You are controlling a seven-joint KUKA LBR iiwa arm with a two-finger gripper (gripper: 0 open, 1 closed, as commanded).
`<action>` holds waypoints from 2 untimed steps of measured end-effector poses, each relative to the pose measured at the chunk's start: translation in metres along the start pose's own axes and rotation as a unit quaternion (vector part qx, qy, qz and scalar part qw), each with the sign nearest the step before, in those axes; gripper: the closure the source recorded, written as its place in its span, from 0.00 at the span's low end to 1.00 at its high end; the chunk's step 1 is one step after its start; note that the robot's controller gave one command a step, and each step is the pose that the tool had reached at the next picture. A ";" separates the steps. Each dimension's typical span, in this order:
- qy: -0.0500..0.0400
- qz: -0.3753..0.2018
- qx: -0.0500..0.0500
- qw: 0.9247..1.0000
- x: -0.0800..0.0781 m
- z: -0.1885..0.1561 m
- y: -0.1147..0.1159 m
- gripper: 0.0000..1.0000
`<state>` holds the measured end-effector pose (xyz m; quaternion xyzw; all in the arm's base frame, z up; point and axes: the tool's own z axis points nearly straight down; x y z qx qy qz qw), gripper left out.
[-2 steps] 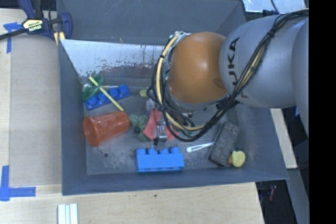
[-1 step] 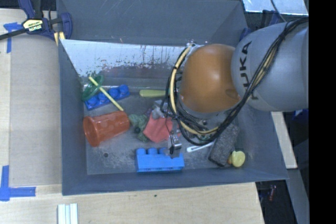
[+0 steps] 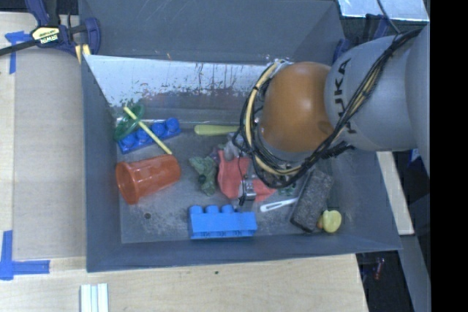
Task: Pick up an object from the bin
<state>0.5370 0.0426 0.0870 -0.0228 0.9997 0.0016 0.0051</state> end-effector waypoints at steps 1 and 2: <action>-0.005 -0.014 -0.002 1.000 -0.010 0.012 -0.031 0.00; -0.002 0.080 -0.003 0.997 -0.035 0.015 -0.059 0.00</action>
Offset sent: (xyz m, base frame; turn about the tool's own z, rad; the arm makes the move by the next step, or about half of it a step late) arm 0.0445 -0.0661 -0.0170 0.1818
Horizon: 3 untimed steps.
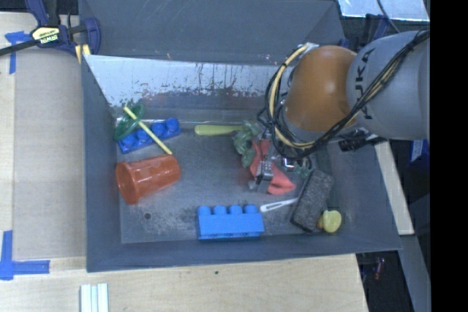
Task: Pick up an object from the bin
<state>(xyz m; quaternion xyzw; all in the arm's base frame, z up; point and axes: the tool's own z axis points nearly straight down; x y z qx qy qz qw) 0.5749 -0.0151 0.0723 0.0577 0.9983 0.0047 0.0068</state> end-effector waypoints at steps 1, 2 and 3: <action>-0.001 -0.050 0.001 0.999 0.053 0.001 -0.037 1.00; -0.001 -0.049 0.001 0.999 0.053 0.001 -0.037 1.00; 0.002 -0.021 0.001 1.000 0.056 -0.058 -0.039 1.00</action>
Offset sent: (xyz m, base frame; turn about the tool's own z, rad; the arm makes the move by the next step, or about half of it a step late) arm 0.0000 0.0000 0.0000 0.0000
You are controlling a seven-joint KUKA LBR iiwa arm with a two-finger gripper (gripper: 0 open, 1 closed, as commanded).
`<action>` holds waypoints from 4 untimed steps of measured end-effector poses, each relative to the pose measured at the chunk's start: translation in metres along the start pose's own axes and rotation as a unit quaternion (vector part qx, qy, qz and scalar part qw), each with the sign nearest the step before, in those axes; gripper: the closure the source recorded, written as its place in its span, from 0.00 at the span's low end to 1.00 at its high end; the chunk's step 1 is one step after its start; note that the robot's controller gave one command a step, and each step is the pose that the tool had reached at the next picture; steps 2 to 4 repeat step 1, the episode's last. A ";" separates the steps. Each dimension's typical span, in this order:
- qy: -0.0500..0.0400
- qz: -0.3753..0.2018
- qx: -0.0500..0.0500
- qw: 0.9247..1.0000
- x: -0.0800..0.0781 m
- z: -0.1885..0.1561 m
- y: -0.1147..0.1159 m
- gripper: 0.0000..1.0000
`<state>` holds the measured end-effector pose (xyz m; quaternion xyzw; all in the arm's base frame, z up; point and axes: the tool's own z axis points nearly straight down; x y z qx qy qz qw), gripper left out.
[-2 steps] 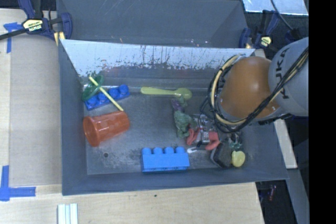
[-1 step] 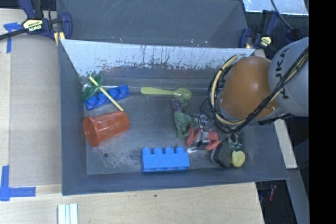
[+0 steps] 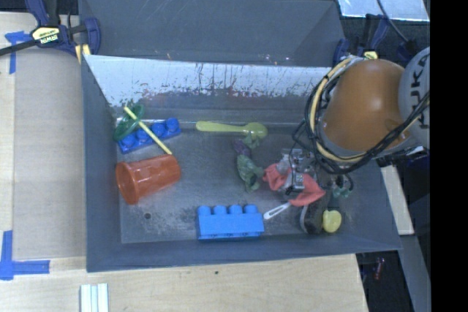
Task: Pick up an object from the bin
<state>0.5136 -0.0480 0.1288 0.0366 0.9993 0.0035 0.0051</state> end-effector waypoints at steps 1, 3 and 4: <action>0.001 -0.033 0.000 0.999 -0.011 -0.084 0.006 1.00; 0.001 -0.033 0.000 0.999 -0.011 -0.084 0.006 1.00; 0.001 -0.033 0.000 0.999 -0.011 -0.084 0.006 1.00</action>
Offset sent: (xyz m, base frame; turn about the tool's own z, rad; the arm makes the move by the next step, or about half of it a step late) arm -0.0151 -0.0014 0.2008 -0.0192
